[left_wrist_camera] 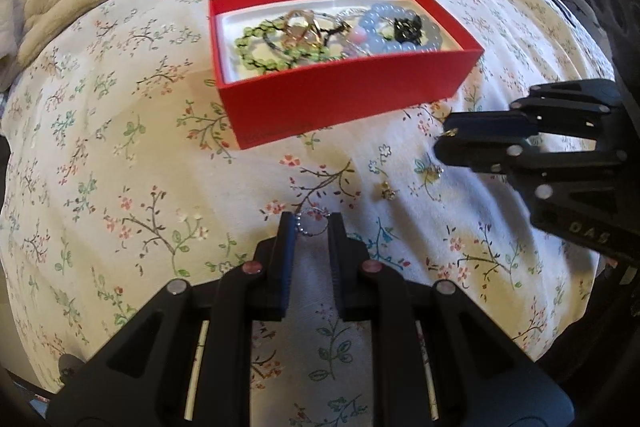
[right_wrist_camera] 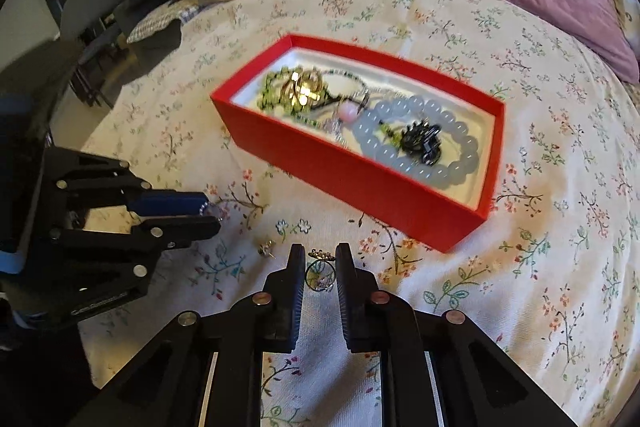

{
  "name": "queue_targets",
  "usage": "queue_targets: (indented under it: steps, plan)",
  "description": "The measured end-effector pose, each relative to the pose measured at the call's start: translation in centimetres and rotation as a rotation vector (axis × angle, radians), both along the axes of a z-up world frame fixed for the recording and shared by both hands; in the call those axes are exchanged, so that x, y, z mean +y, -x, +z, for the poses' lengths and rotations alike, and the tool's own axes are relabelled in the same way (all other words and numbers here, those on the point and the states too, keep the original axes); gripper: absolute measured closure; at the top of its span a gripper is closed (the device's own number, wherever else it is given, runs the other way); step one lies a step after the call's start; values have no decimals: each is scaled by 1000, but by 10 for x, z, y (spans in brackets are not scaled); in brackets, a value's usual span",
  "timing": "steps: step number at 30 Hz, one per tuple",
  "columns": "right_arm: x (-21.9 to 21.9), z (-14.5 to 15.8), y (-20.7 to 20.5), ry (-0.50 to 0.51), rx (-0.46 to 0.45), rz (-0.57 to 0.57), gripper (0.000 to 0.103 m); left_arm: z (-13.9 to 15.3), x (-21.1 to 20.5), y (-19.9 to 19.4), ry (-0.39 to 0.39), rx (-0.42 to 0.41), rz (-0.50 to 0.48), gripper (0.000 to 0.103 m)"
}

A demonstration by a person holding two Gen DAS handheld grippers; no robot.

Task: Organize jewelry
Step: 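Lift the silver hoop with the left gripper while the right grasps the small gold ring, then carry both small pieces over the red box with both grippers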

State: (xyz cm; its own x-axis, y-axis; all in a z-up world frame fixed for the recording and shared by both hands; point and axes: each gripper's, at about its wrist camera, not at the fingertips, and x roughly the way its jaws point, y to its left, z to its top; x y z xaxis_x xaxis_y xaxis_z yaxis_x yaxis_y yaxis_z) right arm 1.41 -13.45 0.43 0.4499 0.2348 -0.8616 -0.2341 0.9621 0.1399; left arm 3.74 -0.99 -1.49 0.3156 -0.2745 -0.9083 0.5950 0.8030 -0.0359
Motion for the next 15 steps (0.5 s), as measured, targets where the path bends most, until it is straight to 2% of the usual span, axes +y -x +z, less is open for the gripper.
queue_targets:
  steps: [5, 15]
  plan:
    - [-12, 16, 2, -46, -28, -33, 87, 10, 5, -3, 35, 9, 33, 85]
    - [-25, 40, 4, -67, -86, -88, 87, 31, 4, -9, 83, -31, 59, 85]
